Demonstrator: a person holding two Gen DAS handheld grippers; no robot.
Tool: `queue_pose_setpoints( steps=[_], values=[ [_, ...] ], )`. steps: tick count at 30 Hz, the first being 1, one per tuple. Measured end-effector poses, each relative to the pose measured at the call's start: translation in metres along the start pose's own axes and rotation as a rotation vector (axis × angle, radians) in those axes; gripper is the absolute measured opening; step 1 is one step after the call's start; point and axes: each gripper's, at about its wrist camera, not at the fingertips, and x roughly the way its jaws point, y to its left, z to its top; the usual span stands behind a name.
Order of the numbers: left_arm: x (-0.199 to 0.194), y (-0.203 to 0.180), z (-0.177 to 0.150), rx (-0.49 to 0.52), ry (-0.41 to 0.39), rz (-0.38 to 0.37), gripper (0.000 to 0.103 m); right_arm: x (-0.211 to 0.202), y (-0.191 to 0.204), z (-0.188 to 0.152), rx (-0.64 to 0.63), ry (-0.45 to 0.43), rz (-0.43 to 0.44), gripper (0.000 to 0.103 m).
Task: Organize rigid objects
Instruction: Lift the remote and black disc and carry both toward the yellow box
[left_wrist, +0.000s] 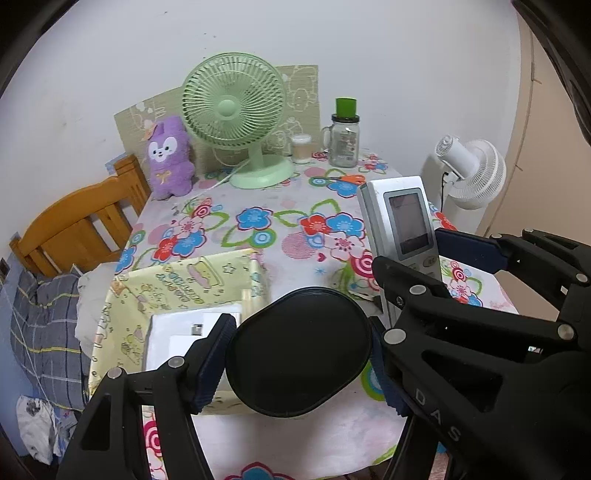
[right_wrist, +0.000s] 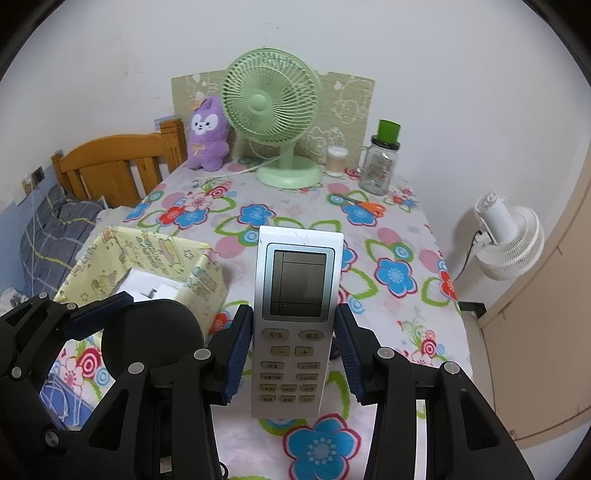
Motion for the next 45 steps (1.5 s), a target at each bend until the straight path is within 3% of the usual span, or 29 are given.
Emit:
queue_pose_setpoints(
  steps=[22,35,45],
  values=[
    [-0.002,0.077,0.006,-0.076,0.038,0.044,0.073,0.021,0.069,0.039,-0.050,0.077,0.119,0.047],
    [0.021,0.118,-0.003,-0.116,0.093,0.052,0.073,0.057,0.108,0.046,-0.058,0.158,0.175,0.047],
    [0.054,0.139,-0.019,-0.142,0.155,0.070,0.073,0.104,0.126,0.037,-0.028,0.290,0.244,0.047]
  ],
)
